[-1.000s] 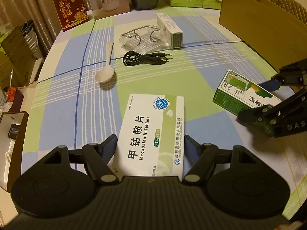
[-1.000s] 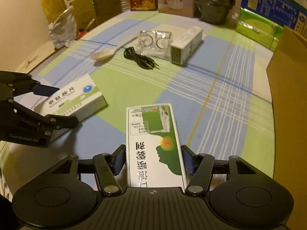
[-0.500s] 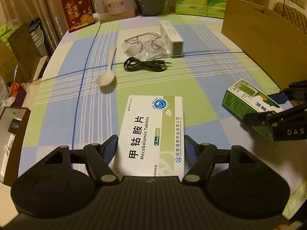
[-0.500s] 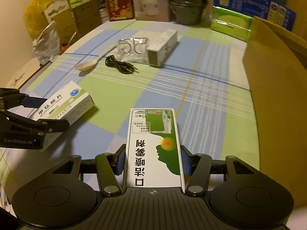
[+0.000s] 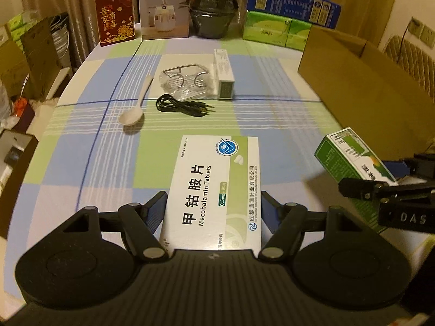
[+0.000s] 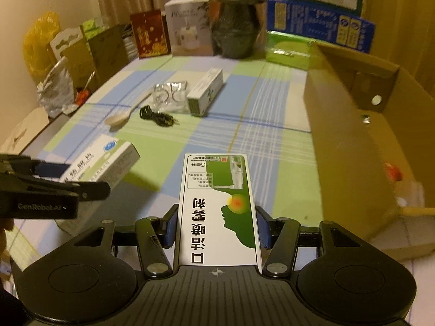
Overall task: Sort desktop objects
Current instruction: 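Lift both medicine boxes and carry them toward the cardboard box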
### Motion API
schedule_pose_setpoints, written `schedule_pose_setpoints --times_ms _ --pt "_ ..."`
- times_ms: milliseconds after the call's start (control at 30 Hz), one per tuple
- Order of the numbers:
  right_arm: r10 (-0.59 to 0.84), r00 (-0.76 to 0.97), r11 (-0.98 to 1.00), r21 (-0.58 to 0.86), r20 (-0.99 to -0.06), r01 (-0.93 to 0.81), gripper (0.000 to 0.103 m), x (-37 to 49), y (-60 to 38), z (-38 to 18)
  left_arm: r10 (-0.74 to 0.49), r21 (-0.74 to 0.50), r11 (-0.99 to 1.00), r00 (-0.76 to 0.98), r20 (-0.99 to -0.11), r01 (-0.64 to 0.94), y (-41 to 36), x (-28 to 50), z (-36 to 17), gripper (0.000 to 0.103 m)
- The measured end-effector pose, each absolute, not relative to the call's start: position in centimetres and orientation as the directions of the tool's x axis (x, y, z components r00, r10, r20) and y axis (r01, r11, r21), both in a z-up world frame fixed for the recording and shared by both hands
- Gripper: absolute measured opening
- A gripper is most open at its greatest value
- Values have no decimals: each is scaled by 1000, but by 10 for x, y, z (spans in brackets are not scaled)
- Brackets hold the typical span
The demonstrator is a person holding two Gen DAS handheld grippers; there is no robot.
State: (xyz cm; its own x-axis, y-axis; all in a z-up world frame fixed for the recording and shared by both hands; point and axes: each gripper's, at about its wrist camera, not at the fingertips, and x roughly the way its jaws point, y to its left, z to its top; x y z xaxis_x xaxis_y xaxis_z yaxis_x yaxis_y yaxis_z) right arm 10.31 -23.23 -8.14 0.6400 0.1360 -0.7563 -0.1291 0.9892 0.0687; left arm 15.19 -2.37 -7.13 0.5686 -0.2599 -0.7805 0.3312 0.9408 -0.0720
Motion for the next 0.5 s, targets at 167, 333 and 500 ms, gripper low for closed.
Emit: schedule_pose_setpoints --times_ms 167,333,500 --pt "130 666 991 72 -735 -114 53 83 -237 -65 -260 -106 952 572 -778 288 -35 127 -59 67" --pt "123 687 992 74 -716 -101 53 62 -245 -51 -259 -130 958 580 -772 255 -43 102 -46 67" --pt "114 708 993 79 -697 -83 53 42 -257 -36 -269 -140 956 586 -764 257 -53 81 -35 67"
